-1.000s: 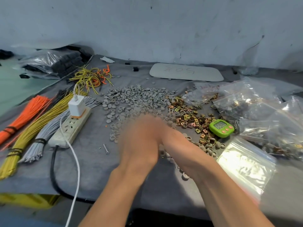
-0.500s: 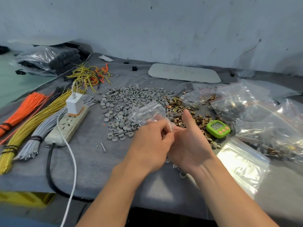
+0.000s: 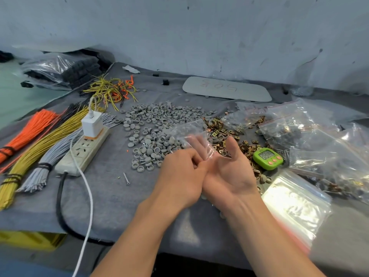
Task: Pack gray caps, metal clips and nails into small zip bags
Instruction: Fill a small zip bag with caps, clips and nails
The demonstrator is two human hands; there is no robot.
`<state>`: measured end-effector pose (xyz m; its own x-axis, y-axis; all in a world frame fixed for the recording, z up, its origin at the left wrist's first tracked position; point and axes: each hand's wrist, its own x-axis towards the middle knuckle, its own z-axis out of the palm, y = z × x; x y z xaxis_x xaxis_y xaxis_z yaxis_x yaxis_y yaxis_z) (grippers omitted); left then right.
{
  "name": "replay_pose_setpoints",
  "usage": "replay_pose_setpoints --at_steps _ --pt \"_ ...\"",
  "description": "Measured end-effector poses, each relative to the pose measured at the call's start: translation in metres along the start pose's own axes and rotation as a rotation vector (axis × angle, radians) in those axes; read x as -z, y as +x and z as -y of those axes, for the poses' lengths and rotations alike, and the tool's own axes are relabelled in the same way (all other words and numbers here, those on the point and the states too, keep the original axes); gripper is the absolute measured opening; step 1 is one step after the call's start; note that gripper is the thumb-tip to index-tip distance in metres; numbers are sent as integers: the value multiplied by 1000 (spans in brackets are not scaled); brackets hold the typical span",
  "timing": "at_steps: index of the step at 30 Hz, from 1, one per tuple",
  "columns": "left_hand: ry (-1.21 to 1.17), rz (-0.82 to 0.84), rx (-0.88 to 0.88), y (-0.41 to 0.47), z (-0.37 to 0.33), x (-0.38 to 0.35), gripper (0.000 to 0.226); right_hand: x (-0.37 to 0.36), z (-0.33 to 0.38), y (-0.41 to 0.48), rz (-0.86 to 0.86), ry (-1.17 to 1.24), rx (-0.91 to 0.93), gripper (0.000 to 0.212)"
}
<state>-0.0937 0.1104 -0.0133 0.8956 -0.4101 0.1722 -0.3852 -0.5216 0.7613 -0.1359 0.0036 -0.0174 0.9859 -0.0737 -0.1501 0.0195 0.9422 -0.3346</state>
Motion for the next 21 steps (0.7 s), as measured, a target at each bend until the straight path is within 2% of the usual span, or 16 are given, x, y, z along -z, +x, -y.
replay_pose_setpoints --at_steps 3,5,7,9,10,13,16,17,19,21 --pt "-33 3 -45 -4 4 7 22 0 1 0 12 -152 -23 67" --pt "-26 -49 -167 -6 6 19 15 1 3 0 -6 -331 1 57" --pt "118 -75 -351 -5 9 28 53 3 5 0 -59 -611 73 52" --pt "404 44 -483 -4 10 28 91 5 7 1 -76 -744 93 55" --pt "526 95 -514 -5 8 25 99 6 8 2 -73 -763 78 60" --pt "675 55 -577 -11 2 15 93 9 14 -2 15 -752 -13 73" --pt "630 -20 -602 -13 3 14 83 8 22 -12 174 -765 -126 80" --pt "584 -25 -576 -11 5 14 82 7 23 -14 172 -790 -132 81" --pt "447 -57 -454 -6 10 17 74 9 26 -15 -37 -895 -27 79" --pt "327 -131 -312 0 17 26 66 10 30 -15 -356 -1149 240 55"
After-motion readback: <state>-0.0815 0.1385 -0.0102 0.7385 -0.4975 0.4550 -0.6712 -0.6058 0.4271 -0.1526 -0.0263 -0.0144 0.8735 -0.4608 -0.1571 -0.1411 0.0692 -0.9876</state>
